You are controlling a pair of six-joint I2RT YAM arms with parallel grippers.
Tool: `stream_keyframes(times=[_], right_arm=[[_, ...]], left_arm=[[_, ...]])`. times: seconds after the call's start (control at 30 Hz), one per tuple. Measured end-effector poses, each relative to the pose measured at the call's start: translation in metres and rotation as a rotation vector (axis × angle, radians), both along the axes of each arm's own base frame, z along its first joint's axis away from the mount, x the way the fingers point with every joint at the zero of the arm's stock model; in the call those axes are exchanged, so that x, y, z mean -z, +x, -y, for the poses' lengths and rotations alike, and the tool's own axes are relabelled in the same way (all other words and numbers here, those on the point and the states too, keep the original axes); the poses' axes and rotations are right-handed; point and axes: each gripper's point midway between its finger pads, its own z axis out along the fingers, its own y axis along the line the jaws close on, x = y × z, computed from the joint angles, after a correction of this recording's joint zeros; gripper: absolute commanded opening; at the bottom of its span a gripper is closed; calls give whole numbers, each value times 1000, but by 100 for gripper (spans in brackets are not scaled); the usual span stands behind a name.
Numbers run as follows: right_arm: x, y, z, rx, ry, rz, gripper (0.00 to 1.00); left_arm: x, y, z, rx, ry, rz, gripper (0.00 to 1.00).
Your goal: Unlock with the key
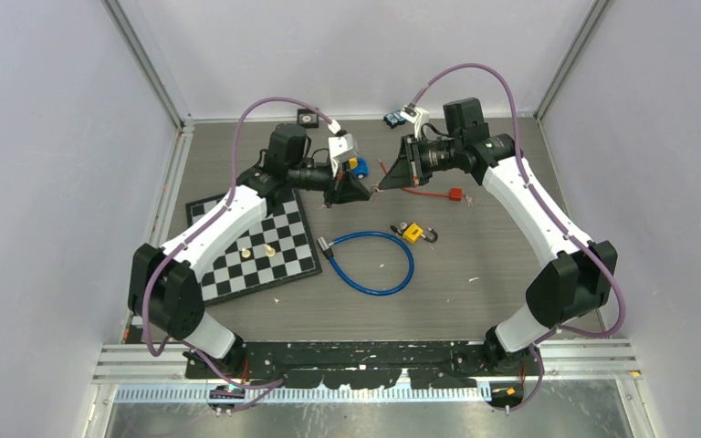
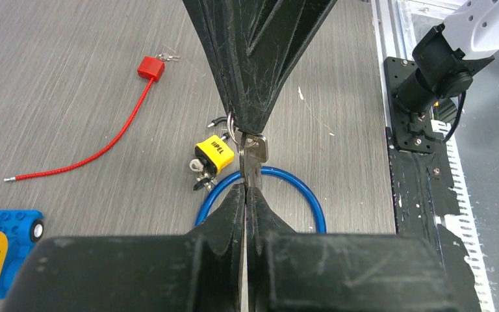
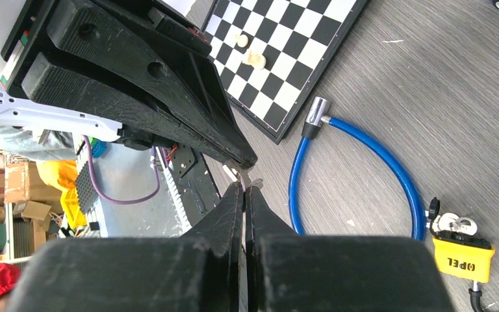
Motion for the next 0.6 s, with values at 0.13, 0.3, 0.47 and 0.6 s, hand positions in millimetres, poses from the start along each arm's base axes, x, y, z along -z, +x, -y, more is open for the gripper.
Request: stream_keyframes(times=[0.13,0.3,0.47,0.6], right_arm=[[0,0,0,-1,0,-2,1],[1,-1,0,-5,-4,3,10],[3,-1,2,-9,-14,15,29],[7,0,4,-12,-36,35,39]], left_arm=[[0,0,0,-2,-1,-8,0],[0,0,0,-10,-1,-23,0],[2,-2,-1,-20,5,-57,0],[8,-7,-3,-21,26,-103,0]])
